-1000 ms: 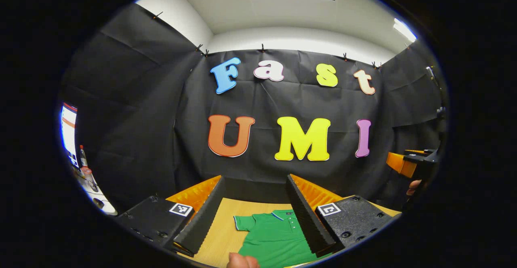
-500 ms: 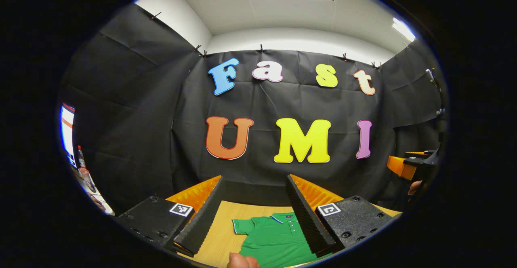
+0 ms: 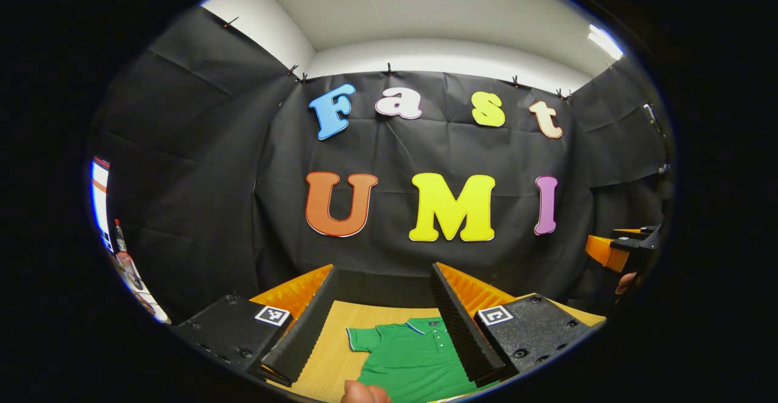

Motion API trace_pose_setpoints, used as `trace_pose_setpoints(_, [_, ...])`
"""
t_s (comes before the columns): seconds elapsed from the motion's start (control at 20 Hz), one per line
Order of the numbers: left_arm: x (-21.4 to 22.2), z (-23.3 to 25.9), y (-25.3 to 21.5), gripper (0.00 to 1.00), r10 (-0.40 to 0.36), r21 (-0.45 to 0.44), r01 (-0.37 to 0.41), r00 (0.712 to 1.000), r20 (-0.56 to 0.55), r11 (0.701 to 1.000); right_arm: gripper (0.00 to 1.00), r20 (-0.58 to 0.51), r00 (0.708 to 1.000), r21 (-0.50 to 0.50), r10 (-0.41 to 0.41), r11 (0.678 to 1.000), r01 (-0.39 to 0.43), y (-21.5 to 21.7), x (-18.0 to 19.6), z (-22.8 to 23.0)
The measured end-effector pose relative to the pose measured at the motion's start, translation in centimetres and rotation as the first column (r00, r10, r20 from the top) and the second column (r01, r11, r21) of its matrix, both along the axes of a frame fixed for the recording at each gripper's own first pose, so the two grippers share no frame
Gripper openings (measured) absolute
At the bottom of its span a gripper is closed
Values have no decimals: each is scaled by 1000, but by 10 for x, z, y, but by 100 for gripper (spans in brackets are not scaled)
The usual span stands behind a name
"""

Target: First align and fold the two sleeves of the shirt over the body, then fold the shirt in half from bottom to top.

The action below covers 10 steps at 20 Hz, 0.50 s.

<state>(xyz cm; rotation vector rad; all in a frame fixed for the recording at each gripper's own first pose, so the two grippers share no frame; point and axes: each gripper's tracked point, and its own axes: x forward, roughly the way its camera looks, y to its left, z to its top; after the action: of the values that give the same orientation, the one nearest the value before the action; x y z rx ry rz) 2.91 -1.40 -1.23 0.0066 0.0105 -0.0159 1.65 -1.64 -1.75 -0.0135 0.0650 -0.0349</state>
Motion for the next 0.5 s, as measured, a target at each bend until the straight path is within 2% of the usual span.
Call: trace_pose_setpoints(0.5, [20, -18, -2, 96, 0, -6, 0, 999, -36, 1000, 94, -36, 999, -38, 1, 999, -2, 3, 23, -15])
